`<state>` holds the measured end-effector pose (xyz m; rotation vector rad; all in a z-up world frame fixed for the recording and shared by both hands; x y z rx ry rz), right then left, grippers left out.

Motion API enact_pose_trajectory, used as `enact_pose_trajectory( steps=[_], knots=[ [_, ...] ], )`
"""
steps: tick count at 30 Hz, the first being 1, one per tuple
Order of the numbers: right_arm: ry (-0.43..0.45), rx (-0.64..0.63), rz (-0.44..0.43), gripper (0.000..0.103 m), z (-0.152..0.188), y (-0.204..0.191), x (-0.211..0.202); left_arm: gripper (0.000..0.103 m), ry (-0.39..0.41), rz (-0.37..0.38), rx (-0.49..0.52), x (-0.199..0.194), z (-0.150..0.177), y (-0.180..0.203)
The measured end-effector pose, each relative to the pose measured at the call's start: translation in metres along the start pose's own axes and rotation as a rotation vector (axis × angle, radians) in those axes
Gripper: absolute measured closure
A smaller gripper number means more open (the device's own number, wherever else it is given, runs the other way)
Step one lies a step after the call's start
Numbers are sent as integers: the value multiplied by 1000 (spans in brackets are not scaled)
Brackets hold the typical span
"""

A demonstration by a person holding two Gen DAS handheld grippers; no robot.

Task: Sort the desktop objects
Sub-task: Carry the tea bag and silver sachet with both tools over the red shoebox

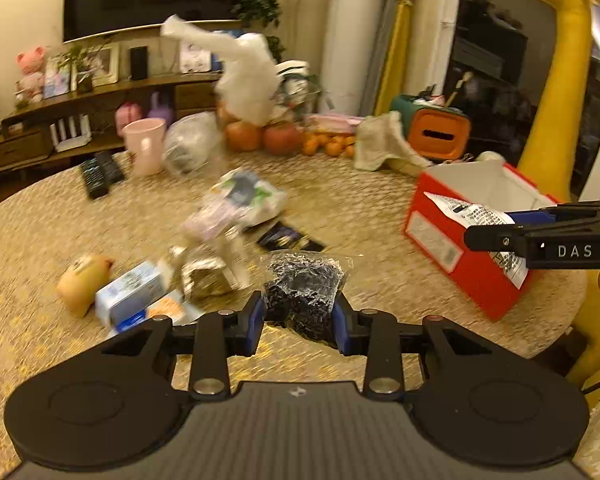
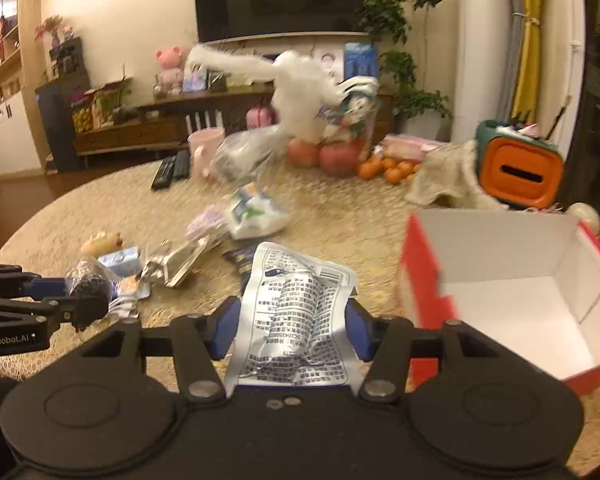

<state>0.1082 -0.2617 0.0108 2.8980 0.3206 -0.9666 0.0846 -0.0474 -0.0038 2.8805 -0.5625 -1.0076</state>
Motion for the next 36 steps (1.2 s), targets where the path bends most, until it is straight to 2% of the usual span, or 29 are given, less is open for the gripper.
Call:
enact_pose_trajectory(
  steps=[5,11,22,27,36],
  knots=[
    [37,15,28,48,-8,29,-17,70,-9,42,15,9,-17,23],
    [65,25,73,48,-16,63,-27,70,-1,82,87,23,-39,60],
    [52,89,146,48,-14,128,-21,70,-13,182,203,66,-75,130],
    [45,115,185,48,-10,154,-17,70,-37,222,259,92,-85,159],
    [1,149,255,48,-5,201,6,70,-131,289,319,147,-97,206]
  ],
)
Point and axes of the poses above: each gripper's, at about its wrist camera, not at the fingertips, and x roughly the way its jaws point, y to its right, z to its underside, the point moved 2 cm from there along x, roughly the way its jaws point, and after that the axes turned 6 degrees about z, right-handed, at the moved point
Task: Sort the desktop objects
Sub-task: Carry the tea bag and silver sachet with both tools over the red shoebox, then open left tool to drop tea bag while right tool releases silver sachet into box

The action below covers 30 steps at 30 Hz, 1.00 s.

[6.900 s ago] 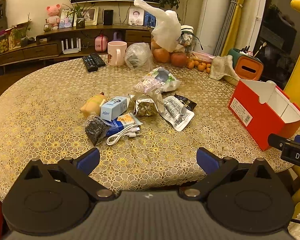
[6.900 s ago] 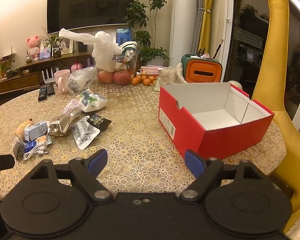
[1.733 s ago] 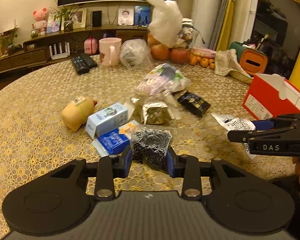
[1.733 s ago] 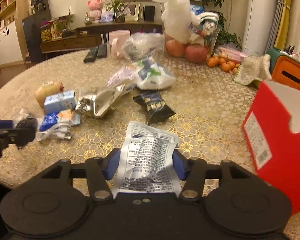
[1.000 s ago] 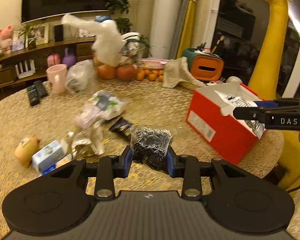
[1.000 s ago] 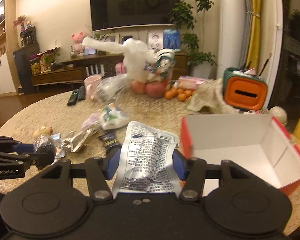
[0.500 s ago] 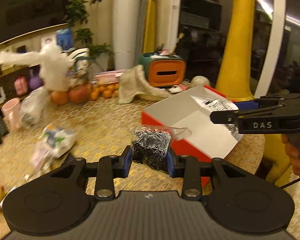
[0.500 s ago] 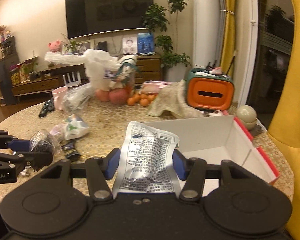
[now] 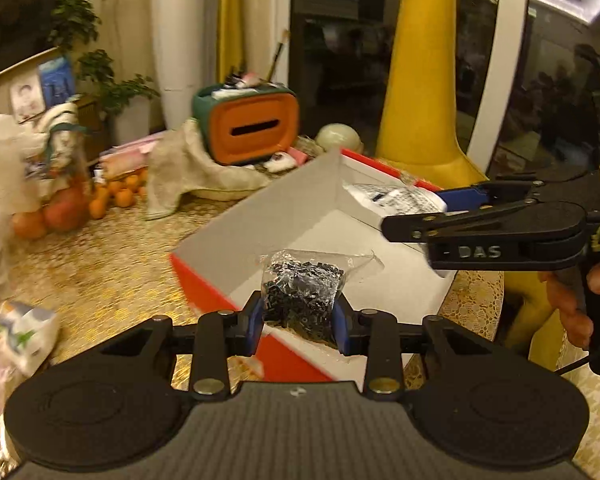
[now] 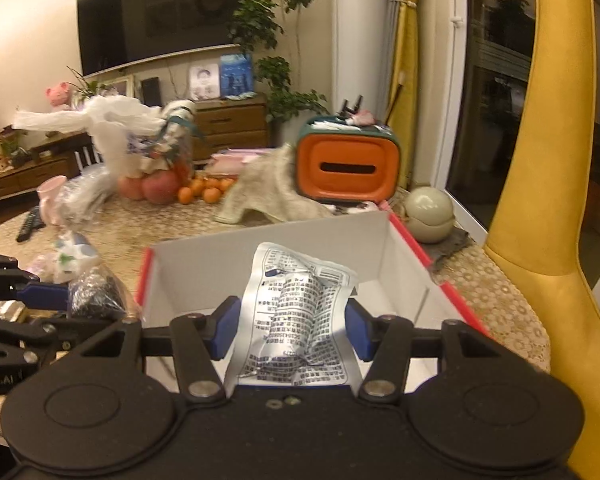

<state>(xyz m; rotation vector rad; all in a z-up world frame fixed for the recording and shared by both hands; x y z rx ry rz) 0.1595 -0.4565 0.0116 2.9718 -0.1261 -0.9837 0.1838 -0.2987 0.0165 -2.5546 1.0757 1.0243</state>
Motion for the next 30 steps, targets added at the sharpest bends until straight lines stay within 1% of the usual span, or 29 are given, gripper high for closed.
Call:
enact_pose_trajectory(
  steps=[5,10,14,18,20,22,26,30],
  knots=[
    [-40,-7,23,48,0,7,27,70,-57,14,22,37,-8,6],
    [-89,-16,44,48,7,13,53,70,-114,23,69,71,-15,13],
    [-145,-22,43,48,13,21,77,70,-173,38,98,96,-14,16],
    [-215,-36,33,48,17,25,96,70,-225,43,131,113,-11,20],
    [-240,-52,41,48,20,25,102,70,-245,36,141,121,-10,19],
    [-258,-55,31,48,21,25,104,70,-269,38,143,126,-8,17],
    [-292,-101,38,48,20,22,107,70,-336,30,148,139,-4,16],
    [-317,-125,40,48,21,20,109,69,-370,37,163,146,3,16]
  ],
)
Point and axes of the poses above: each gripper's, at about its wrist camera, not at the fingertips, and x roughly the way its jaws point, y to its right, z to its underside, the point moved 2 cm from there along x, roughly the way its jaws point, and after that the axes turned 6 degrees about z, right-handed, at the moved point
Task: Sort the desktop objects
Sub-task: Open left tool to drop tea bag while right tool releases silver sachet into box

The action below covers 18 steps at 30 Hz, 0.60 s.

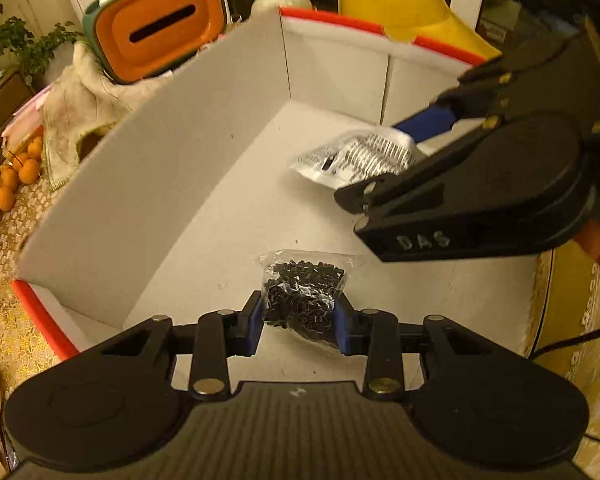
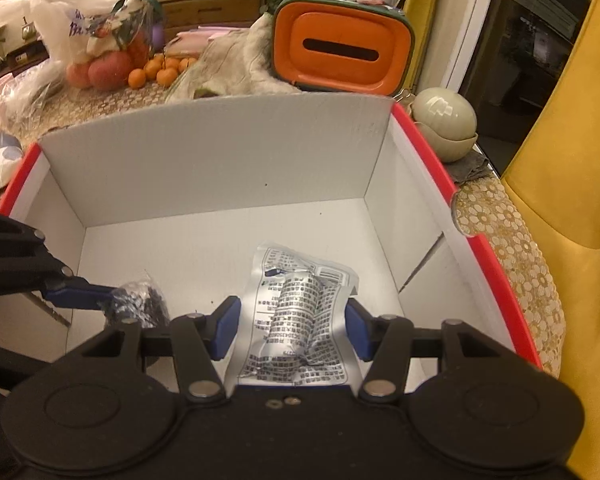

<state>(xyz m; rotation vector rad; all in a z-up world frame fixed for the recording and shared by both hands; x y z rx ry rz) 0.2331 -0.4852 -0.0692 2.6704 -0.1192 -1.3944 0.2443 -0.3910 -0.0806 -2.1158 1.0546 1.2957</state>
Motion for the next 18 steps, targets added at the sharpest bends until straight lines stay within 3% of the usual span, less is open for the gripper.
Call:
enact_pose_trajectory(
  steps=[6,8,12,18],
  knots=[
    [-20,13,7,46,-3,-1,2,68,-1,-9,18,2,0,2],
    [-21,16,9,45,-3,-1,3,63,-1,-26,16,4,2,2],
    [-22,39,12,40,-4,1,2,41,25,-43,5,-2,4,3],
    [-25,51,18,39,-2,3,0,40,68,-32,-17,-15,5,2]
  ],
)
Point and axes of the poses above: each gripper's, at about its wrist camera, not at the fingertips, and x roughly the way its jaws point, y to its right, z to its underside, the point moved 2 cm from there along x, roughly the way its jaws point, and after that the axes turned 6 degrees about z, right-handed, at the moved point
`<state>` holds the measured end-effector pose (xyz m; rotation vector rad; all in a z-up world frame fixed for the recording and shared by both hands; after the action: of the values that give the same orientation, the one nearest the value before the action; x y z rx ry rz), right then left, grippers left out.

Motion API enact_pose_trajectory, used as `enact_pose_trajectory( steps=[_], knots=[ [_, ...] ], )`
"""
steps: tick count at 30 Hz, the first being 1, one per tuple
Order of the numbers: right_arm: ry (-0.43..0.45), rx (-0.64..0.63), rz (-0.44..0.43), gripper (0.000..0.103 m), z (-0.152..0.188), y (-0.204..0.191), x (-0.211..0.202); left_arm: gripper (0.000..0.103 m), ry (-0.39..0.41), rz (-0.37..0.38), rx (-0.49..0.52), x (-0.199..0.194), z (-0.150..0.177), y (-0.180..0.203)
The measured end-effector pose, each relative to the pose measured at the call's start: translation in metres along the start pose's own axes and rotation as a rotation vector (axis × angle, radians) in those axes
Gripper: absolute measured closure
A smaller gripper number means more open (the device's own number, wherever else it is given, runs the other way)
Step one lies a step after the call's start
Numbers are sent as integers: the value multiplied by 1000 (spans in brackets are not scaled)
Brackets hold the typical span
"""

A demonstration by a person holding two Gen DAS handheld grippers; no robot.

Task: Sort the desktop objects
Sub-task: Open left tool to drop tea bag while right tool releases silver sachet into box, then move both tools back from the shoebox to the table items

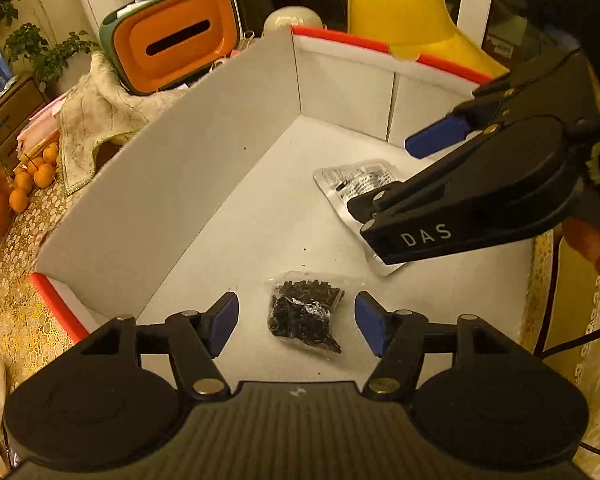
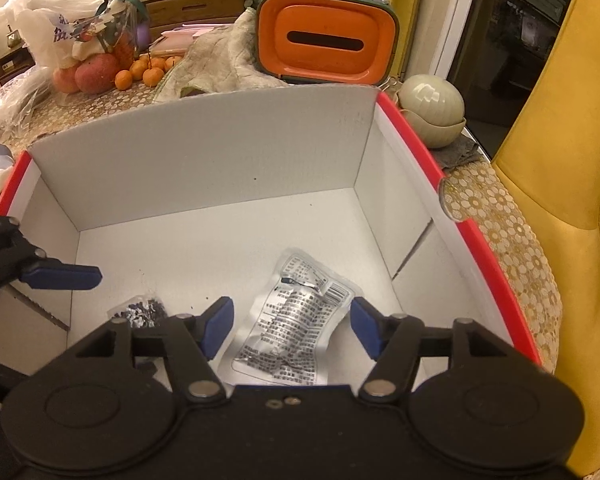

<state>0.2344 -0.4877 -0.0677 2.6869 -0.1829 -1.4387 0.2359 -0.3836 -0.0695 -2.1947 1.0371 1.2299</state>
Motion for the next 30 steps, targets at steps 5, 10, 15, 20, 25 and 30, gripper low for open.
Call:
enact_pose_trajectory(
  steps=[5,10,15,20,25,30],
  knots=[
    [23,15,-6,39,-1,1,-10,40,44,-6,-21,-14,1,-1],
    [61,20,-13,39,-4,2,-31,38,85,-5,-48,-34,5,1],
    [97,32,-10,30,-4,2,-52,25,129,-12,-47,-60,15,4],
    [135,49,-21,28,-1,0,-75,21,163,-33,-83,-85,26,2],
    [190,65,-38,26,-2,-7,-100,18,197,-58,-129,-111,40,-5],
    [240,80,-70,25,-1,-19,-125,10,236,-66,-181,-140,58,-15]
  ],
)
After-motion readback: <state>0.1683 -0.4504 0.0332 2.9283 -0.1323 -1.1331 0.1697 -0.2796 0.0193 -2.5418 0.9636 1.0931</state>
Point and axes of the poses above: each gripper's, at about its wrist camera, not at the fingertips, and x roughly the way its jaws point, y to its right, z to its underside, the point moved 2 cm from there along x, roughly the way its jaws point, and after that the axes turned 6 degrees about z, right-handed, at the moved point
